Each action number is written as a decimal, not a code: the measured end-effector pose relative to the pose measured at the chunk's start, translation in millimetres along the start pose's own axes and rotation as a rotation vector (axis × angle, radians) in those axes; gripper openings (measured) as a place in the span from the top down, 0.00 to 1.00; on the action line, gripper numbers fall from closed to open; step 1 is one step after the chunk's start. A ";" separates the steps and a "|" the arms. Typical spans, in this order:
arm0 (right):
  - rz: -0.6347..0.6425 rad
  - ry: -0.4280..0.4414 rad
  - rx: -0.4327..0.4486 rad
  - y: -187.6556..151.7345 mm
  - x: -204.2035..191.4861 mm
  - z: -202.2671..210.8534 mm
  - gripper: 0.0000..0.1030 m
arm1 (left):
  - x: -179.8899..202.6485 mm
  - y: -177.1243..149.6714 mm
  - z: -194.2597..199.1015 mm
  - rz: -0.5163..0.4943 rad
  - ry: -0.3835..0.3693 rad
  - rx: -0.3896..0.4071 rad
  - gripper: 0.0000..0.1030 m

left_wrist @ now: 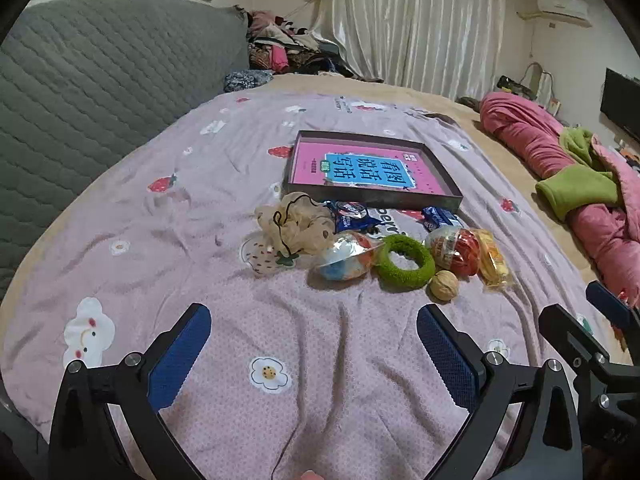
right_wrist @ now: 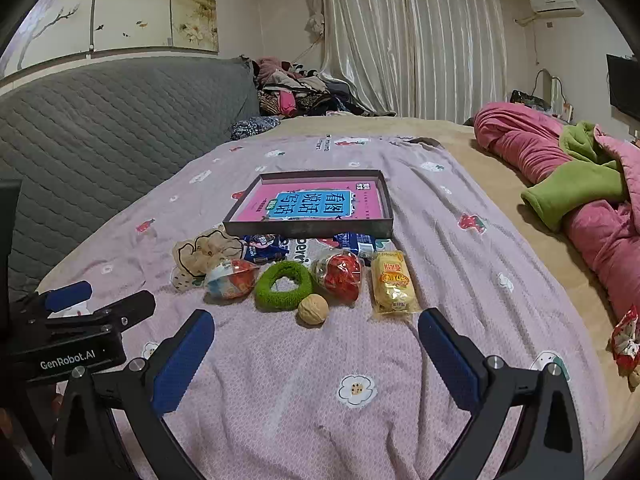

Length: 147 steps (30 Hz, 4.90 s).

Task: Organize objects
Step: 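Move both tools toward the pile of items beside the tray, then grasp a wrapped red-and-white egg with each gripper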

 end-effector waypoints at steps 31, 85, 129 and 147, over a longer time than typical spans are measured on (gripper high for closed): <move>-0.033 0.042 0.032 6.2 6.4 16.2 0.00 | 17.5 1.7 15.1 -0.043 -0.065 0.033 0.00; 0.170 -0.032 -0.034 101.8 -0.5 -67.4 0.00 | 7.8 138.5 -39.3 -0.097 -0.119 0.040 0.00; 0.506 -0.042 -0.267 23.8 -37.4 -189.3 0.22 | 5.4 28.5 -156.9 -0.172 -0.220 -0.194 0.27; 0.514 0.065 -0.354 16.6 -48.3 -208.0 0.48 | -16.7 27.8 -179.9 -0.123 -0.222 -0.213 0.37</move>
Point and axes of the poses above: each gripper's, at about its wrist camera, not at the fingertips, and z roughly against the way its jaws point, x to its right, y to its top, the point moved 6 cm from there along -z, roughly the way its jaws point, and after that the axes turned 15 degrees about -y, right-handed, at the moved point
